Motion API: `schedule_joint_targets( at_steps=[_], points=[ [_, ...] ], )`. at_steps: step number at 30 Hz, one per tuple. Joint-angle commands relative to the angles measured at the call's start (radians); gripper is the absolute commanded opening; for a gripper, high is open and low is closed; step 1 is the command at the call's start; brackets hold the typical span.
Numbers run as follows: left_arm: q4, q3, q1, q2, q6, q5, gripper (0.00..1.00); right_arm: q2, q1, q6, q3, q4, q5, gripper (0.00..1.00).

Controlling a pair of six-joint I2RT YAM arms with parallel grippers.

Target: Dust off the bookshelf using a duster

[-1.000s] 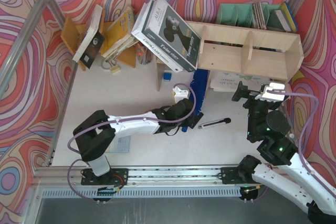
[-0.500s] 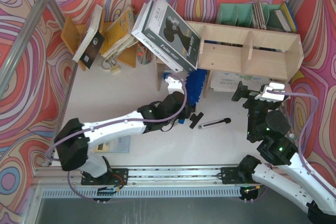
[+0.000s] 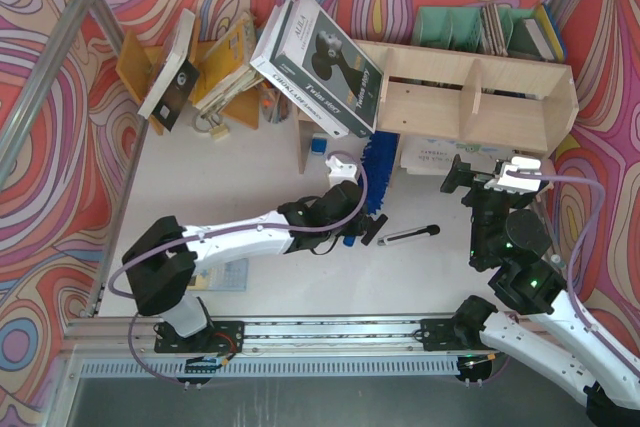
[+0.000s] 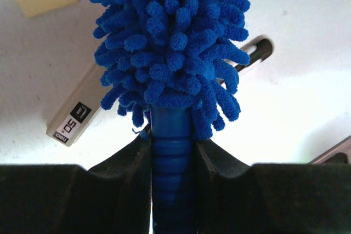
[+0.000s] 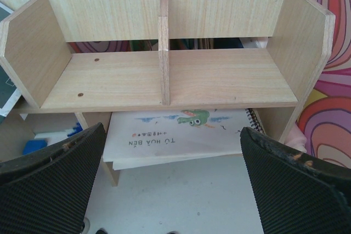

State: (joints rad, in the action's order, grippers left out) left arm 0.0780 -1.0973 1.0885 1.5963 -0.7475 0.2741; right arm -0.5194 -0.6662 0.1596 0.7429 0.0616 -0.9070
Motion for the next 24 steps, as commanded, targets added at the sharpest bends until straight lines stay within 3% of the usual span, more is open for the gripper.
schedule_joint_targets(
  at_steps=[1,10,20,24],
  points=[
    [-0.002,0.016,0.004,0.048,-0.025,-0.079,0.0,-0.002,0.007,-0.005,0.019,0.001,0.003,0.99],
    [0.011,-0.015,0.001,0.022,0.011,-0.042,0.0,-0.008,0.007,-0.003,0.021,0.001,0.004,0.99],
    [-0.06,0.068,0.0,-0.188,0.071,0.102,0.0,-0.005,0.007,-0.006,0.022,0.0,0.005,0.99],
    [-0.046,0.083,0.001,-0.201,0.068,0.132,0.0,-0.004,0.007,-0.007,0.023,-0.001,0.005,0.99]
  ],
)
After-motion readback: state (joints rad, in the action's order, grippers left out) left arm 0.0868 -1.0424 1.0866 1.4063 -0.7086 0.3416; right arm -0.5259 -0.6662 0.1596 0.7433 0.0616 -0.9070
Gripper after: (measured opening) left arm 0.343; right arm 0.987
